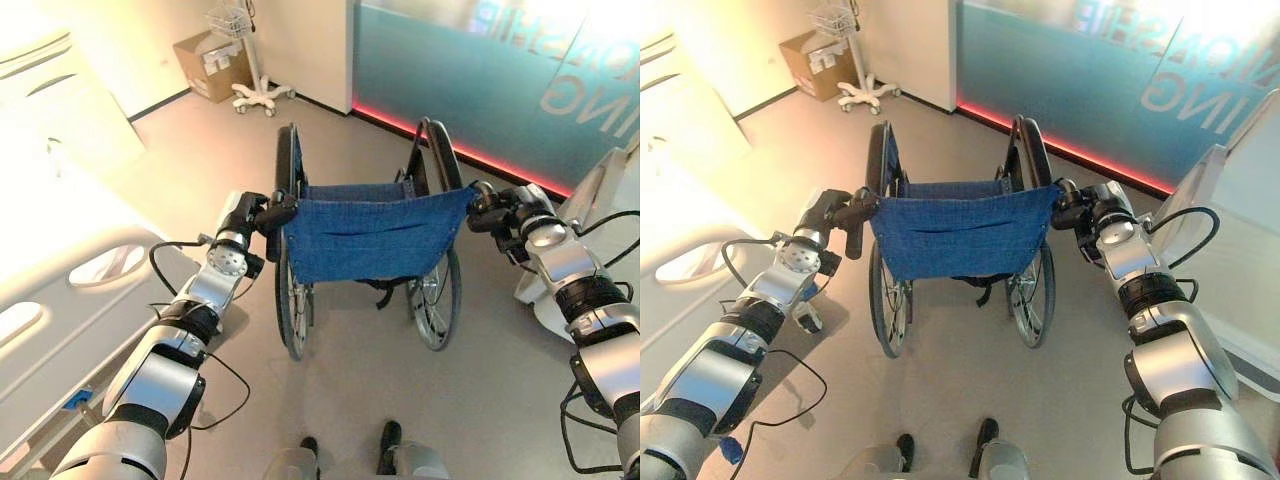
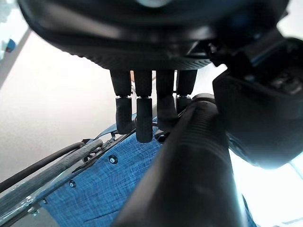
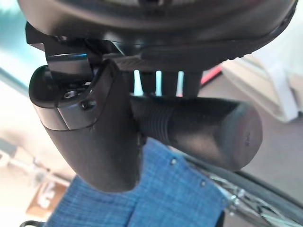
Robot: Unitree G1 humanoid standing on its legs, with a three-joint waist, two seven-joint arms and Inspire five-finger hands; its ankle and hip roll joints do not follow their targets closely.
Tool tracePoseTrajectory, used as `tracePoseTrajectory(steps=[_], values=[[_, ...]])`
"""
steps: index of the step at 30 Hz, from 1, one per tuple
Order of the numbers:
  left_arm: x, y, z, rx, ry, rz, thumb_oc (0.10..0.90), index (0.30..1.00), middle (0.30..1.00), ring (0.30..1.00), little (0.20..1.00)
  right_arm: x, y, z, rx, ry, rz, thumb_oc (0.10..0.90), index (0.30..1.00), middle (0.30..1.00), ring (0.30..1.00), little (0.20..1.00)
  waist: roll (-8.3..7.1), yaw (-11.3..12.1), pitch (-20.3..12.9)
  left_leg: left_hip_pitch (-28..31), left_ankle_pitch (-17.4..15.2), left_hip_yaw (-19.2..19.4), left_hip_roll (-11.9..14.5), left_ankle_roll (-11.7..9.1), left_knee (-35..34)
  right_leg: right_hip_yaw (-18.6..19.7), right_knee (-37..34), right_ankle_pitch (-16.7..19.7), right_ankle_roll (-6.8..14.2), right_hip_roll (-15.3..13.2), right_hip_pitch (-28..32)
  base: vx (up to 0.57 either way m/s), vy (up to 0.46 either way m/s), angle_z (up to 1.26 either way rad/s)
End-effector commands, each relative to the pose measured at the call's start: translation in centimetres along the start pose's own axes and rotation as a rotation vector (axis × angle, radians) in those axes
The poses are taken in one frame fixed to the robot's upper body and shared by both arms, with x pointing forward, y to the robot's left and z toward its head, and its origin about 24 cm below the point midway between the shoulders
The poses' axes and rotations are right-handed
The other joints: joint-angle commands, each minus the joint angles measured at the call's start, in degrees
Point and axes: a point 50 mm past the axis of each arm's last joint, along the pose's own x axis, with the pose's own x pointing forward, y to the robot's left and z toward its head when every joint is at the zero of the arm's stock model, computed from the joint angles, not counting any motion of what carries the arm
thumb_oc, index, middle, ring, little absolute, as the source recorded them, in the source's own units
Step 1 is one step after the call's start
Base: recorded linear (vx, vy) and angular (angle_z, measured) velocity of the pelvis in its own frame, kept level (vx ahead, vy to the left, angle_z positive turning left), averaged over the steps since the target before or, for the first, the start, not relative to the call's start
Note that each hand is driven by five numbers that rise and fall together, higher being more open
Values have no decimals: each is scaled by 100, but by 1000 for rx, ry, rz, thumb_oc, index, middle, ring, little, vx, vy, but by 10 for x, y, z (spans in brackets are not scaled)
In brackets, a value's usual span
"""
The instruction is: Push the wheelchair next to the bed
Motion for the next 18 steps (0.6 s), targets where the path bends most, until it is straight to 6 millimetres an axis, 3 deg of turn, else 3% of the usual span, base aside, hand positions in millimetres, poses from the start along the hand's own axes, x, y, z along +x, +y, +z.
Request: tracePoseTrajectory(steps=[1, 4, 6, 9, 11, 13, 14, 16, 18], values=[[-19, -37, -20, 262, -79, -212, 400, 300, 300, 300, 300, -8, 44, 58, -262, -267, 194, 400, 300, 300, 300, 300, -160, 227, 7, 308, 610, 279, 509, -48, 273, 53, 277, -174, -13, -149, -122, 177, -218, 39], [-21, -42, -25, 243, -67, -233, 400, 300, 300, 300, 300, -7, 47, 45, -259, -254, 192, 400, 300, 300, 300, 300, -248, 150, -70, 243, 878, 675, 628, -65, 546, -158, 105, -207, -123, -52, 177, 181, -212, 33], [-21, -49, -24, 237, -68, -251, 400, 300, 300, 300, 300, -5, 49, 37, -255, -240, 186, 400, 300, 300, 300, 300, -282, 147, -46, 170, 805, 925, 586, -48, 639, -244, -10, -206, -136, -13, 402, 203, -171, 22], [-22, -57, -25, 240, -65, -260, 400, 300, 300, 300, 300, -4, 53, 30, -260, -231, 189, 400, 300, 300, 300, 300, -306, 244, -21, -119, 636, 1010, 232, 26, 531, -188, -206, -178, -93, 68, 642, 229, -129, 28], [-22, -59, -26, 230, -60, -256, 400, 300, 300, 300, 300, -4, 55, 31, -270, -233, 192, 400, 300, 300, 300, 300, -285, 393, 45, -456, 478, 1075, -144, 47, 412, -127, -367, -217, -69, 187, 885, 235, -81, 16], [-22, -59, -24, 227, -59, -255, 400, 300, 300, 300, 300, -5, 57, 34, -272, -240, 195, 400, 300, 300, 300, 300, -221, 565, 109, -956, 576, 1307, -434, 42, 352, -82, -503, -296, -91, 359, 1142, 222, -66, 8], [-22, -59, -24, 227, -59, -255, 400, 300, 300, 300, 300, -5, 57, 34, -272, -240, 195, 400, 300, 300, 300, 300, -221, 565, 109, -956, 576, 1307, -434, 42, 352, -82, -503, -296, -91, 359, 1142, 241, -37, -11], [-21, -57, -23, 227, -60, -253, 400, 300, 300, 300, 300, -5, 55, 40, -290, -253, 201, 400, 300, 300, 300, 300, -137, 727, 129, -1197, 608, 1727, -578, 125, 178, -134, -485, -450, -123, 507, 1323, 225, 18, -33], [-22, -54, -26, 219, -51, -241, 400, 300, 300, 300, 300, -4, 55, 41, -304, -262, 216, 400, 300, 300, 300, 300, -118, 828, 49, -1145, 495, 1787, -648, 284, 48, -136, -404, -600, -144, 555, 1415, 210, 77, -51]])
